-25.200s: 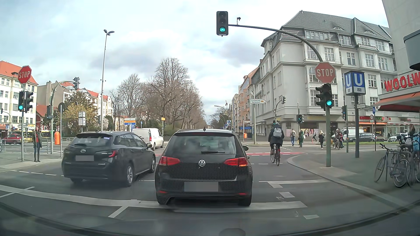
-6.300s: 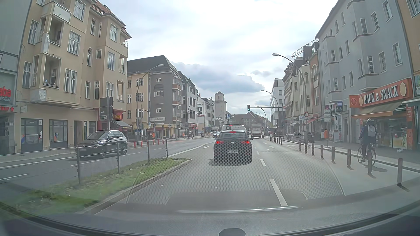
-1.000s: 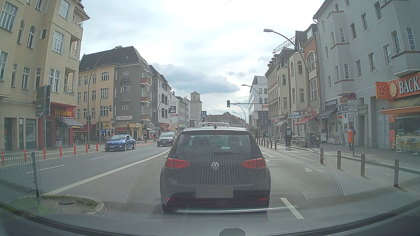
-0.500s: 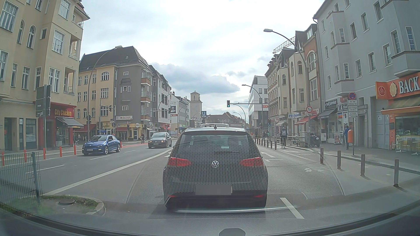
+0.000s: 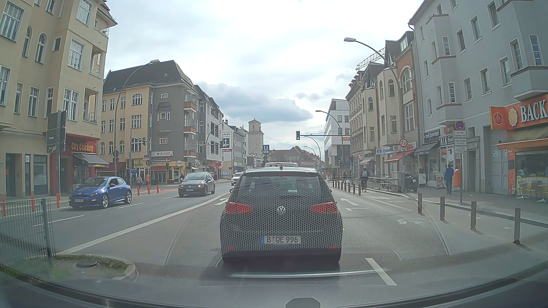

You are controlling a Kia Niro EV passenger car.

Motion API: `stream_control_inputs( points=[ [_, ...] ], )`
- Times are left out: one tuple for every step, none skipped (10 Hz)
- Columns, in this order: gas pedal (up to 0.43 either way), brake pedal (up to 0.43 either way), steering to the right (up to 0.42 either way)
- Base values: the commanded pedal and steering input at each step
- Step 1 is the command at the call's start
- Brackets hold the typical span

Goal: Follow the waypoints while adhering to traffic rules and regulations

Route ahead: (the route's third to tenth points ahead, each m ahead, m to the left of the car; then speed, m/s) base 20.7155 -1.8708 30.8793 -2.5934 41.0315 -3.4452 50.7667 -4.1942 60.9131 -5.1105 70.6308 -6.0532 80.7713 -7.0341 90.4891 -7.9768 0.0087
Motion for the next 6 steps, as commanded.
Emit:
stream_control_inputs(
  points=[
    [0.0, 0.354, 0.028],
    [0.0, 0.354, 0.028],
    [0.0, 0.354, 0.028],
    [0.0, 0.354, 0.028],
    [0.0, 0.341, 0.028],
    [0.0, 0.189, 0.028]
  ],
)
